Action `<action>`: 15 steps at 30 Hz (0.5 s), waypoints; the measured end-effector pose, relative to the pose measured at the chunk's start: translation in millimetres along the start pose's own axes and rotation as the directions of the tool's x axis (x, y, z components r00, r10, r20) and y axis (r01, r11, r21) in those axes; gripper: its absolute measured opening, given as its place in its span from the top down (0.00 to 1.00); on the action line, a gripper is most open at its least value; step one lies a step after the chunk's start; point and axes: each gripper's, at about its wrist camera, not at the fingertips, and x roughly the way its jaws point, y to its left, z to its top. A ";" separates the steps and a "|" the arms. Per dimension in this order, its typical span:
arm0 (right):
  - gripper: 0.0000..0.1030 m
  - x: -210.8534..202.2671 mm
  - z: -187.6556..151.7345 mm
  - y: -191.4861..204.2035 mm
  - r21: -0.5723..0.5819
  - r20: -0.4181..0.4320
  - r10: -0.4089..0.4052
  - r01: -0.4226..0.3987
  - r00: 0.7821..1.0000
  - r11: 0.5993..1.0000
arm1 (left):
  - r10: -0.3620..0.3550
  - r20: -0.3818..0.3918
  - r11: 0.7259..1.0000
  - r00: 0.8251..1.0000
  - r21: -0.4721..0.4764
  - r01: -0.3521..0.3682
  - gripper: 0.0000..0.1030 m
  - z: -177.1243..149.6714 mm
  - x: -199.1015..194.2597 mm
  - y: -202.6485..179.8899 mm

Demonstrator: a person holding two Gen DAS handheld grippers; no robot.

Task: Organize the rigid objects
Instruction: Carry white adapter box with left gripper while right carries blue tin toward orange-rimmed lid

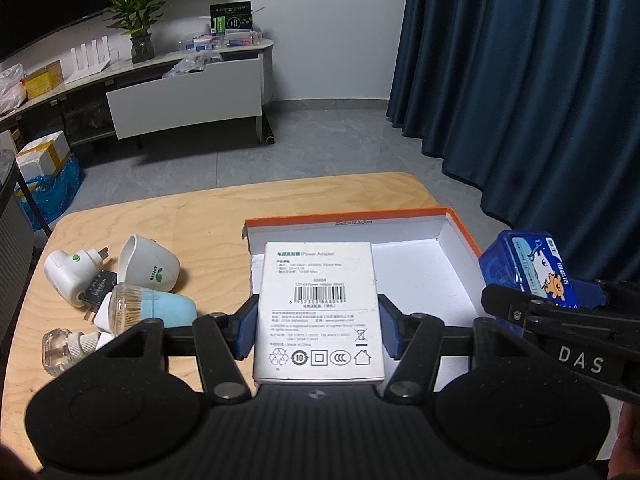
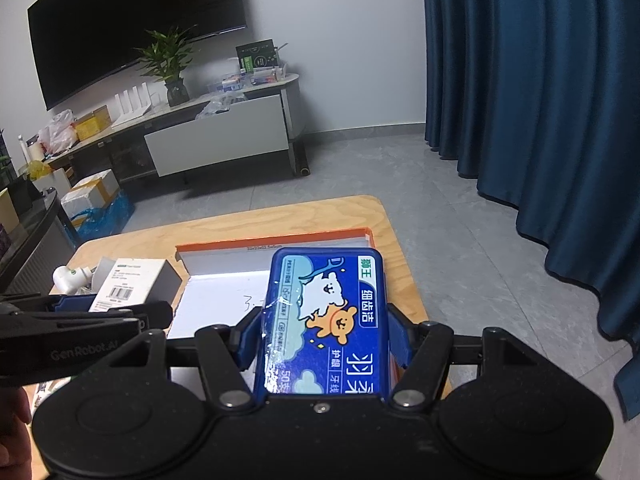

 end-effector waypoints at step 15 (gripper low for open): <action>0.27 41.8 14.1 0.8 -0.040 -0.066 0.008 -0.011 0.998 0.999 | -0.007 -0.035 1.000 0.999 -0.025 0.006 0.42 8.3 24.7 2.3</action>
